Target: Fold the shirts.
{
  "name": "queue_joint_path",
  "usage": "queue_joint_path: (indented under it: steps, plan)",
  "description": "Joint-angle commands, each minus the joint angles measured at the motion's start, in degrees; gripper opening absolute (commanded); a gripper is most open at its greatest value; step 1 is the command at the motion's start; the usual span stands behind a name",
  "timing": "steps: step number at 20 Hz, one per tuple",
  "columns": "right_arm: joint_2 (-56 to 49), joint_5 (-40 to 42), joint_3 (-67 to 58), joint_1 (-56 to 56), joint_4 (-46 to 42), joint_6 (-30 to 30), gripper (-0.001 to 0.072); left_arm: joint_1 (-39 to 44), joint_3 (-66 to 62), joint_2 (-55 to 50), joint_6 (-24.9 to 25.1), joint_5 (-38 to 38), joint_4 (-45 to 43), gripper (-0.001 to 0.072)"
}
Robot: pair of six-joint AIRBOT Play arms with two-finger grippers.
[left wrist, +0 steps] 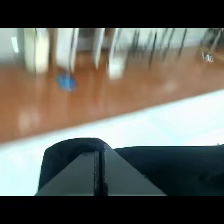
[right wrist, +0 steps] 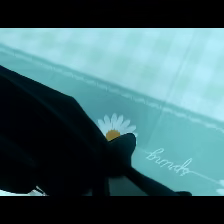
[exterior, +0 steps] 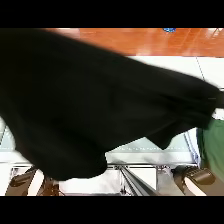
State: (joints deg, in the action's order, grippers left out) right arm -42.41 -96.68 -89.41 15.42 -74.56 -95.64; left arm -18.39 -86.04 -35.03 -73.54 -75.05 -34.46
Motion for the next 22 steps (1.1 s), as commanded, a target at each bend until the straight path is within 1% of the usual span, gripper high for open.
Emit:
queue_joint_path:
  steps: [1, 3, 4, 6, 8, 10, 11, 12, 13, 14, 16, 17, 19, 20, 21, 22]
  plan:
    - [-4.8, 10.6, 14.2, -0.1, -0.3, 3.5, 0.0019, 0.6, 16.0, -3.9, 2.6, 1.0, -0.3, 0.0020]
    - [-13.0, 16.0, 15.3, -0.1, -2.7, 5.8, 0.0019, 1.2, 22.7, -10.0, 4.2, 6.1, -0.3, 0.0020]
    - [-17.8, 19.5, 15.2, -0.3, -3.2, 7.0, 0.0018, 2.0, 24.3, -13.7, 5.6, 8.8, -0.3, 0.0020]
    - [-26.6, 25.4, 14.0, -2.3, -1.8, 7.4, 0.0019, 4.9, 24.4, -22.3, 8.2, 13.5, -0.1, 0.0020]
    - [-36.0, 28.8, 9.2, -6.2, 5.8, 7.8, 0.0020, 8.7, 23.4, -30.9, 11.2, 19.1, -0.1, 0.0020]
    - [-44.1, 30.9, 3.0, -9.7, 13.1, 8.3, 0.0020, 11.8, 21.1, -38.7, 11.3, 21.2, 0.0, 0.0022]
    - [-47.3, 31.7, 0.4, -11.1, 17.0, 8.3, 0.0021, 13.2, 19.9, -42.0, 11.3, 21.8, 0.0, 0.0036]
    - [-50.3, 32.7, -1.9, -12.5, 21.7, 8.2, 0.0057, 14.5, 18.6, -45.1, 11.3, 22.1, 0.4, 0.0133]
    - [-52.5, 33.9, -3.4, -13.6, 26.2, 8.2, 0.0265, 15.7, 17.2, -48.1, 8.5, 21.3, 0.6, 0.0396]
    - [-53.9, 34.1, -4.7, -14.5, 29.6, 8.7, 0.0415, 16.2, 15.7, -50.6, 6.5, 18.7, 0.4, 0.0506]
    - [-54.4, 31.5, -8.0, -18.3, 31.4, 9.4, 0.0414, 14.1, 10.4, -54.5, 6.8, 9.3, -2.2, 0.0505]
    - [-54.0, 27.4, -10.3, -21.1, 31.3, 9.4, 0.0413, 11.7, 8.0, -55.5, 6.0, 3.2, -3.8, 0.0505]
    - [-52.2, 18.4, -12.3, -27.2, 30.6, 10.9, 0.0409, 5.8, 6.6, -55.1, 4.1, -5.7, -7.1, 0.0504]
    - [-50.6, 14.2, -12.3, -30.3, 28.4, 12.0, 0.0409, 2.8, 6.6, -54.6, 2.9, -9.6, -8.7, 0.0504]
    - [-48.9, 10.5, -12.2, -32.6, 24.0, 12.5, 0.0409, -0.2, 7.3, -54.1, 2.3, -12.8, -10.3, 0.0504]
    - [-47.3, 7.7, -12.2, -34.2, 19.0, 12.7, 0.0409, -2.6, 9.0, -53.2, 2.1, -14.1, -11.2, 0.0504]
